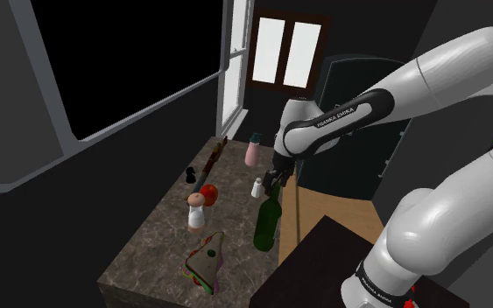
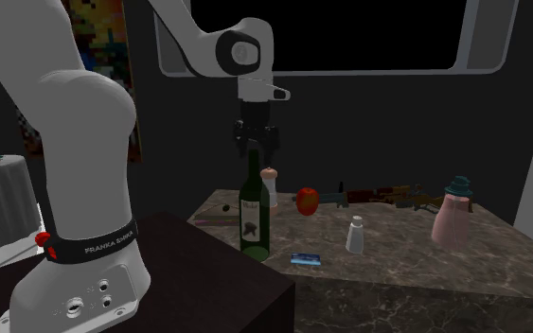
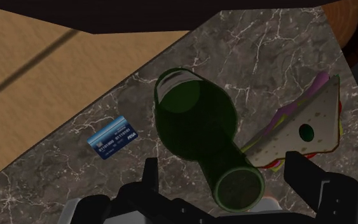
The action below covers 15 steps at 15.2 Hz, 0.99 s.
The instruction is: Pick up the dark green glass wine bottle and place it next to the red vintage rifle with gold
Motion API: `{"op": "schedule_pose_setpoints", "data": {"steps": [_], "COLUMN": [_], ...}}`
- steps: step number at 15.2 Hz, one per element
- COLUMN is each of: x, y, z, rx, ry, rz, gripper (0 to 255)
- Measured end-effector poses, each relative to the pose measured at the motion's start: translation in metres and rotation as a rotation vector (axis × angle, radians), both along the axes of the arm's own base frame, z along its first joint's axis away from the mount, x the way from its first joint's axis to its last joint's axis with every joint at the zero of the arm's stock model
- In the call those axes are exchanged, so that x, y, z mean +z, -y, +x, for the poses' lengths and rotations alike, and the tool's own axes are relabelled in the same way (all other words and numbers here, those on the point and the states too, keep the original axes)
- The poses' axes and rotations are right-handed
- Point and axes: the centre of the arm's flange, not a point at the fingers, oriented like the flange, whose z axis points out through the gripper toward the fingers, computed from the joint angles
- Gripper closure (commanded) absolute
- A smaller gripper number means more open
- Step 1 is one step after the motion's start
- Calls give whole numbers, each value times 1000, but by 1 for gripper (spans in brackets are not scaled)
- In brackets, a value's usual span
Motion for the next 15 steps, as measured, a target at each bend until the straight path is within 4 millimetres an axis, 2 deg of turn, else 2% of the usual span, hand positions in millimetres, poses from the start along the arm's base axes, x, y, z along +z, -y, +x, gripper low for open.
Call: {"op": "schedule_pose_setpoints", "data": {"steps": [1, 11, 15], "x": [0, 0, 14], "y": [0, 0, -1], "z": [0, 0, 1], "rx": [0, 0, 0], "ry": [0, 1, 0], "rz": [0, 0, 0], "gripper": [255, 255, 255]}}
